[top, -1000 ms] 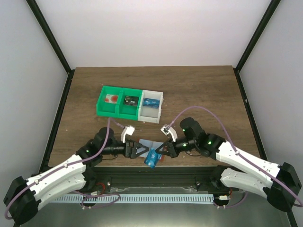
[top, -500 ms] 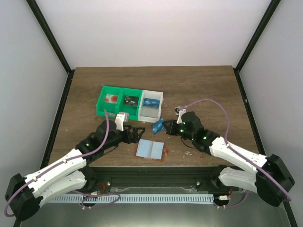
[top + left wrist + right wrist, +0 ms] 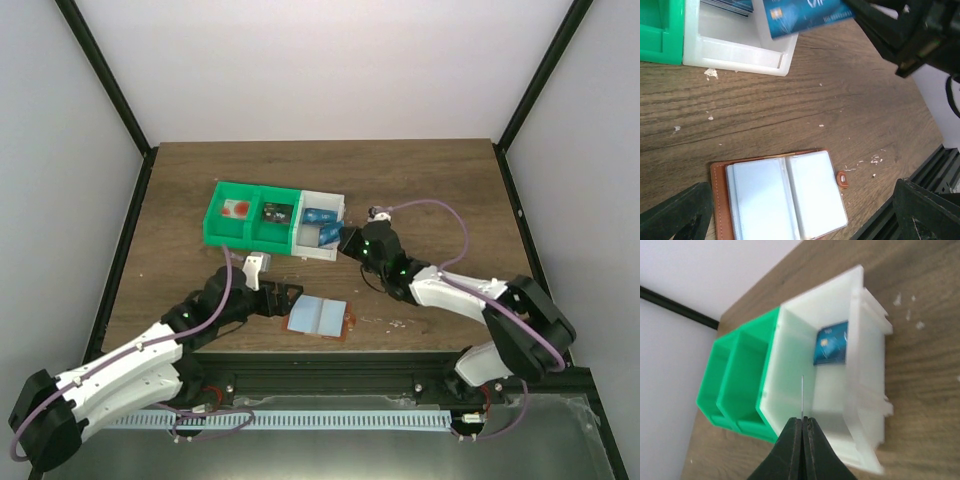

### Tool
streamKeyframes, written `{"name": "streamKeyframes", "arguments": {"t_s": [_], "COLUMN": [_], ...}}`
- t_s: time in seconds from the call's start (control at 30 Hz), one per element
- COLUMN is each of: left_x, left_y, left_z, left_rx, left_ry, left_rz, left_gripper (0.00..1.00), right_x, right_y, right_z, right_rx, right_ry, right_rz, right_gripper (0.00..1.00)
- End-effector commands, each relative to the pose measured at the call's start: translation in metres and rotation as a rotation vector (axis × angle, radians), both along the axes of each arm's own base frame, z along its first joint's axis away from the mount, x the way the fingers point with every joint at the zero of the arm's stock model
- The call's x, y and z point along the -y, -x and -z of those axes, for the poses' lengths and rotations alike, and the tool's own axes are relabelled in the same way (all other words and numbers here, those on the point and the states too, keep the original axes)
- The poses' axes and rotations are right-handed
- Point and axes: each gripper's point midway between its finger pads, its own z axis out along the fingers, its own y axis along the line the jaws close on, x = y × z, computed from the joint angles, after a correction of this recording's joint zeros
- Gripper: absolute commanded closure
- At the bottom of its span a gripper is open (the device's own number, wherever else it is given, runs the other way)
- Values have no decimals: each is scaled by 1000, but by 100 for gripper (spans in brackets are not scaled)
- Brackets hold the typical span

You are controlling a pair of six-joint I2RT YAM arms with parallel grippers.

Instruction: Take the credit cards out of the card holder

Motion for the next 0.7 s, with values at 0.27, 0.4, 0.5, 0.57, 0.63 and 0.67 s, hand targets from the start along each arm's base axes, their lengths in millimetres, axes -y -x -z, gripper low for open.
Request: {"name": "streamKeyframes", "arguments": {"t_s": [0.27,0.4,0.5,0.57,0.63,0.67], "left_x": [3,2,0,-3,-5,-5], "left_y": [12,15,16,17,17,18], "left_z": [7,8,6,6,6,6], "left_rx": [-34,-43,-37,-32,-30,-29], "left_ry": [42,53,62,64,67,71], "left_rz": [43,44,38,30,22,22], "left_gripper": [0,0,0,0,0,0], "right_x": [-17,-23,-30,-33,-34,-34], "right_y": [-70,-83,-92,-97,-101,-103], "right_z": [-32,-21,-12,-6,4,9], "right_rx": [107,80,65,54,36,29], "right_ry": [-74,-62,-53,-46,-37,-32], "right_rz": [181,198,197,203,215,222], "right_gripper": [100,100,100,99,100,99]}}
